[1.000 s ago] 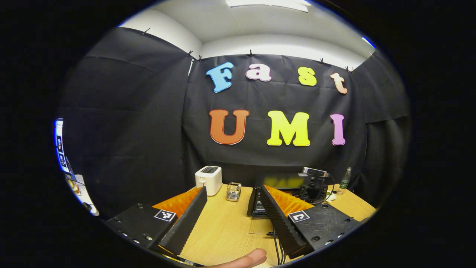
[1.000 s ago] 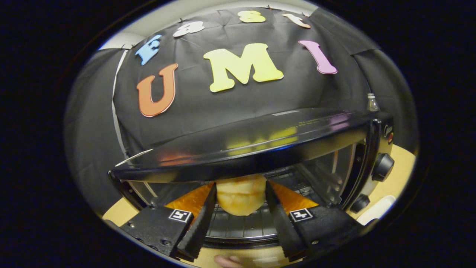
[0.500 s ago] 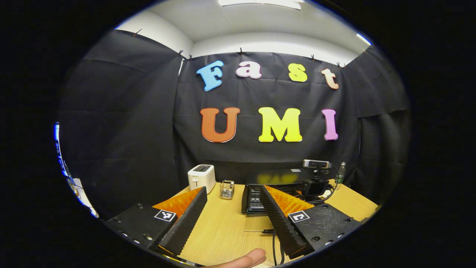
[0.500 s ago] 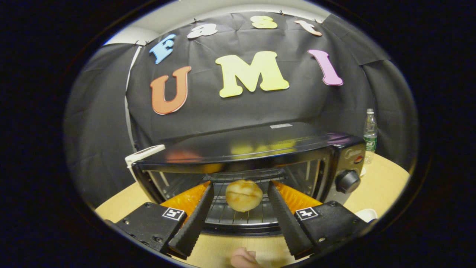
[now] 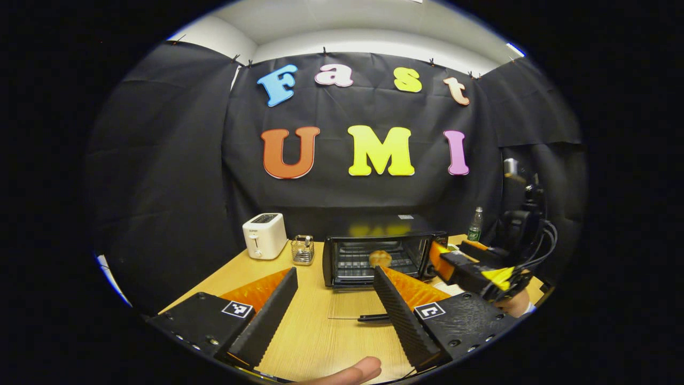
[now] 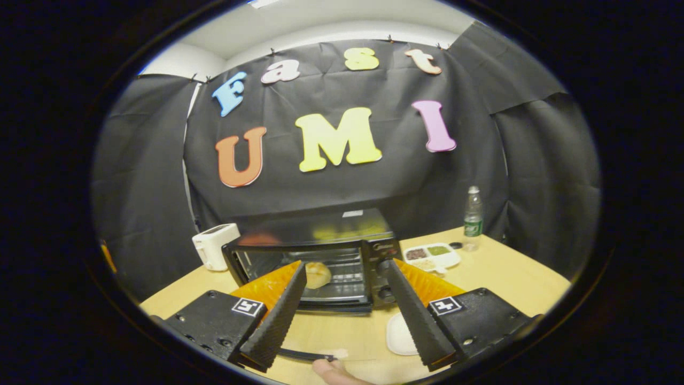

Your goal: Open the electric oven with the left hand, put the food in, and close the electric oven.

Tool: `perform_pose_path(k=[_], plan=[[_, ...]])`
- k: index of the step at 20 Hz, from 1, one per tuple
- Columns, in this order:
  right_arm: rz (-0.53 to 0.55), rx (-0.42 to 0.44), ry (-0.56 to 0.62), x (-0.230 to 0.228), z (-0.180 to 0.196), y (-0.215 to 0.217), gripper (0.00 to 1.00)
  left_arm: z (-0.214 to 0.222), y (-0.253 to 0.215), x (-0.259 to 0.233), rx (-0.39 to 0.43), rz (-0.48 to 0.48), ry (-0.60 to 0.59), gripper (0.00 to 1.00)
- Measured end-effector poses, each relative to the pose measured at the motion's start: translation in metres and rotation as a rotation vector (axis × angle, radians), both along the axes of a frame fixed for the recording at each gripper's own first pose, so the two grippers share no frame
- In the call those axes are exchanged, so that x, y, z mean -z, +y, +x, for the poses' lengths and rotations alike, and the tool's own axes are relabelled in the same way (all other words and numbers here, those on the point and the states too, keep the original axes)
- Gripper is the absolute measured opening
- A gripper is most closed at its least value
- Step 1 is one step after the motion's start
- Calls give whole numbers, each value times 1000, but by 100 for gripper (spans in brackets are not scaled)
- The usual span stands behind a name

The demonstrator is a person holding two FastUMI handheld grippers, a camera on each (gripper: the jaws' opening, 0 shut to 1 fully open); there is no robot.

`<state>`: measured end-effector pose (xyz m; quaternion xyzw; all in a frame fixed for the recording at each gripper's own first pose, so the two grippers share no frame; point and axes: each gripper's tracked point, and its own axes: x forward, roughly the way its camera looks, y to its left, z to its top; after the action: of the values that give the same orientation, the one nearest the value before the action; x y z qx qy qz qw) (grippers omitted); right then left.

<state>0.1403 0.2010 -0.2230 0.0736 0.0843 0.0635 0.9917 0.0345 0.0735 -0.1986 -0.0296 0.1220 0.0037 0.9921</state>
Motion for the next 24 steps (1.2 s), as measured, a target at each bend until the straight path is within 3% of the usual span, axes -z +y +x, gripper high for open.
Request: perform_pose_path(k=[4, 7, 8, 9, 11, 13, 14, 15, 16, 20, 24], plan=[[-30, 53, -88, -50, -28, -48, 92, 11, -35, 50, 59, -55, 119, 94], [-57, 58, -115, -80, -45, -73, 92, 19, -55, 79, 91, -49, 189, 94], [-72, 72, -117, -87, -50, -84, 97, 20, -62, 89, 106, -53, 208, 94], [-83, 83, -119, -95, -54, -95, 92, 22, -70, 103, 125, -58, 238, 94], [-102, 103, -134, -115, -65, -114, 92, 23, -81, 126, 138, -53, 295, 95], [-116, 123, -148, -132, -74, -134, 97, 21, -90, 144, 146, -42, 347, 94], [-125, 130, -159, -142, -77, -141, 92, 21, -95, 154, 155, -33, 374, 95], [-130, 134, -176, -152, -82, -150, 98, 21, -102, 163, 167, -26, 396, 94], [-135, 137, -190, -160, -87, -157, 92, 21, -109, 170, 180, -20, 411, 94], [-137, 164, -216, -169, -104, -186, 94, 21, -125, 186, 197, -16, 458, 95], [-118, 205, -245, -175, -117, -215, 94, 28, -121, 199, 159, -23, 494, 95]])
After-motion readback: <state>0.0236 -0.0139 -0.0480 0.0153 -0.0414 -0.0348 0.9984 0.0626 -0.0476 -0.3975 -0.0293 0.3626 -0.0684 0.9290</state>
